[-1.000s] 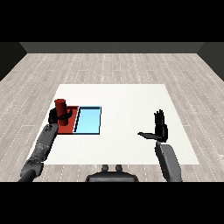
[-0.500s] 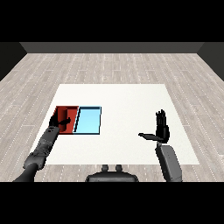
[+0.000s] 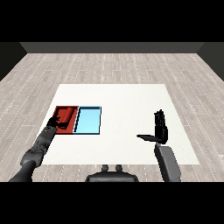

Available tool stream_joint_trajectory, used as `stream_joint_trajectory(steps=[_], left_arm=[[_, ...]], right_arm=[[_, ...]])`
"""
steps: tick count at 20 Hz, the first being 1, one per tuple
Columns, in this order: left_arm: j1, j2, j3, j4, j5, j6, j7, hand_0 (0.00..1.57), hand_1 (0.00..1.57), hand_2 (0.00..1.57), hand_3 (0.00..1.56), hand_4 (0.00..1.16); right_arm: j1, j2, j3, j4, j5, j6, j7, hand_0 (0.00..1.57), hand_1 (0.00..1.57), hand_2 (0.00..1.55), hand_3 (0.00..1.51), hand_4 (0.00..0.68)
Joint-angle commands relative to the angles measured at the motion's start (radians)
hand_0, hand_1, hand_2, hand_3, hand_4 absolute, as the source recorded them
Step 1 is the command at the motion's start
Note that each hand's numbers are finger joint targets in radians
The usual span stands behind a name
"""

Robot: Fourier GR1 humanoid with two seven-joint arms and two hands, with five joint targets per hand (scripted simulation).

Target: Pick the red can and put it in the red box

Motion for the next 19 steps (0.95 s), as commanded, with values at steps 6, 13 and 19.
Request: stream_joint_trajectory(steps=[6,13,19], left_arm=[[-0.051,0.002,0.015,0.035,0.004,0.008,0.117,0.0,0.0,0.0,0.0,0.0],[0.035,-0.068,0.294,-0.247,0.289,0.082,-0.39,0.0,0.0,0.0,0.0,0.0],[0.079,-0.157,0.308,-0.481,0.359,-0.096,-0.631,0.0,0.0,0.0,0.0,0.0]], right_arm=[[0.011,0.001,0.011,-0.048,0.005,0.015,0.022,0.0,0.0,0.0,0.0,0.0],[-0.005,-0.01,-0.016,-0.04,-0.026,0.04,0.007,0.0,0.0,0.0,0.0,0.0],[0.031,-0.016,0.003,-0.098,-0.034,0.071,0.01,0.0,0.0,0.0,0.0,0.0]])
